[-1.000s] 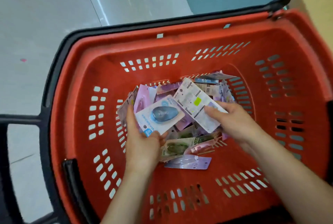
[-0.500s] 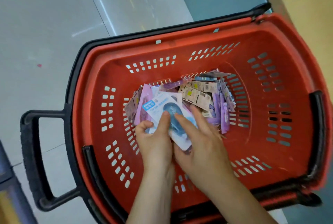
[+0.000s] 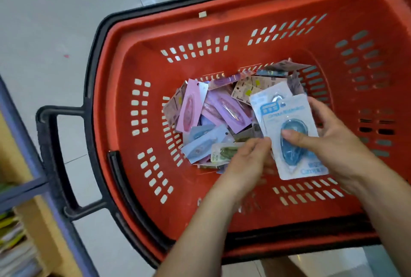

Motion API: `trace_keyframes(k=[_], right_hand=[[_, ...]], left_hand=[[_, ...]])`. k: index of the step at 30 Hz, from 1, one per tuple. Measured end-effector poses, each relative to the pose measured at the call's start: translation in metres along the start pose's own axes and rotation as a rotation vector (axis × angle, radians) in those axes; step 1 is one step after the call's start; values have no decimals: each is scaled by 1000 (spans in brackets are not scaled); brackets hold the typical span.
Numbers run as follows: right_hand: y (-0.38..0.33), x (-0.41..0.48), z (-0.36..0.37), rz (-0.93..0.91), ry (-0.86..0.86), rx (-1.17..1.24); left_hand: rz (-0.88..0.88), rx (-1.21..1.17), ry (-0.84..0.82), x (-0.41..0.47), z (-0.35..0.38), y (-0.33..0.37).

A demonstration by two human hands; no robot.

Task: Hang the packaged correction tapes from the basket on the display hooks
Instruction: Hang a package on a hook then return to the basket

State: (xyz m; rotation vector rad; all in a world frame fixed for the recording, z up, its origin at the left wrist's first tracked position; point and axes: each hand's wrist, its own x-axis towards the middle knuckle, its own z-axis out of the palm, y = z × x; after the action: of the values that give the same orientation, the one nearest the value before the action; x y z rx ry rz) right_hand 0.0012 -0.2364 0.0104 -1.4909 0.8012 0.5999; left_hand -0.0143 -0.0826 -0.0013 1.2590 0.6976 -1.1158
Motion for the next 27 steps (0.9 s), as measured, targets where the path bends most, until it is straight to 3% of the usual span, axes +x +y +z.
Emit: trace_keyframes(k=[5,10,13,17,21,23,27], right_hand=[[30,8,2,66,106,42],[41,5,-2,130,152,48],[39,3,-7,115,175,54],[35,-2,-10,117,168,40],[22,-4,-22,98,190,32],[16,-8,-30,101,228,68],[1,-24,-30,97,241,253]], left_hand=[[123,706,488,51,-67,-12],[-42,1217,258,90,-96,-26],[71,1535,206,93,-83,-38],[109,1438,161,93,-79,-49],[213,1248,293,76,-81,-28],[283,1019,334,56,-84,-12],[289,245,248,1,-76,21]])
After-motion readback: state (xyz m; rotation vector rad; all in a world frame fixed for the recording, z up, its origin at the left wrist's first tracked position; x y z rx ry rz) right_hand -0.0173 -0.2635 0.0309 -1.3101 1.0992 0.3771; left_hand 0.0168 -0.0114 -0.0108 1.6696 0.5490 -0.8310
